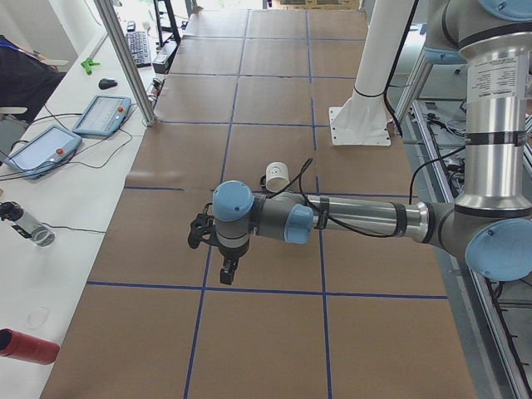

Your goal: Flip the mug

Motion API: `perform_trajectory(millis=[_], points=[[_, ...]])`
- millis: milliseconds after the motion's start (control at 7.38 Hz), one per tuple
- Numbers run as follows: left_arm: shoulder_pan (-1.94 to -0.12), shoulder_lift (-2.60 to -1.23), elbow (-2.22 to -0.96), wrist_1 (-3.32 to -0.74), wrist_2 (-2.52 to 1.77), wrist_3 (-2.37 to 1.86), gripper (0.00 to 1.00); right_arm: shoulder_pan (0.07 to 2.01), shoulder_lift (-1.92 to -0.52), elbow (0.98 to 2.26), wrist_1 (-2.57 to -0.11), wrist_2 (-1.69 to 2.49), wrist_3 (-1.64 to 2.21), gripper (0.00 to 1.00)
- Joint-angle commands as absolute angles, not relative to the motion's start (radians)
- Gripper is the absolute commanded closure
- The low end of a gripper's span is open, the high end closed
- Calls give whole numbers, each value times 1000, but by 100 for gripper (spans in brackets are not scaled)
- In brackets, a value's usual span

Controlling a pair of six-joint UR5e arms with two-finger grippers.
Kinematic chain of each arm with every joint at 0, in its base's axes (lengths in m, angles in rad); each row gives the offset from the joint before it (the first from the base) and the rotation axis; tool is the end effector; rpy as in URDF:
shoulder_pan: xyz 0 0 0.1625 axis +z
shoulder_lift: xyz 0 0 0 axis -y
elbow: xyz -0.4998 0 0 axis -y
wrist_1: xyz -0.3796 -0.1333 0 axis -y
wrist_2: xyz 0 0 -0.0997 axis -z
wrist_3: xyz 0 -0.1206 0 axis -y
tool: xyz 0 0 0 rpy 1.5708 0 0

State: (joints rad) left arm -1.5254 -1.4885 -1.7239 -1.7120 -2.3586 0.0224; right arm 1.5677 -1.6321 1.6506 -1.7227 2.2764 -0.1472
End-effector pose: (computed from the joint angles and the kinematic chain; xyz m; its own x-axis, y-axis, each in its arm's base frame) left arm -0.0272 -0.4546 0.6959 0.6967 0.2028 -0.6880 -0.0600 0.9723 0.2259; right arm 0.0537 -0.4357 0.7586 0.7528 -0.0624 0.6553 0.1147 0.9927 -0.0373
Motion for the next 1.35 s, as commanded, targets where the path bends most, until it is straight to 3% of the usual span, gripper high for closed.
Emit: perform_trajectory(millis=[0, 948, 1219], points=[[-1420, -1489, -1741, -1858, -2355, -191, 0, 1568, -1632, 1651, -1723, 2276, -147, 0], [-776, -1309, -1743, -2731, -2024, -1375, 0, 1568, -1632, 1651, -1723, 2276, -147, 0], [-681, -1290, -1741, -2950, -1933, -1582, 0, 1568, -1632, 1651, -1723, 2276, -147, 0]])
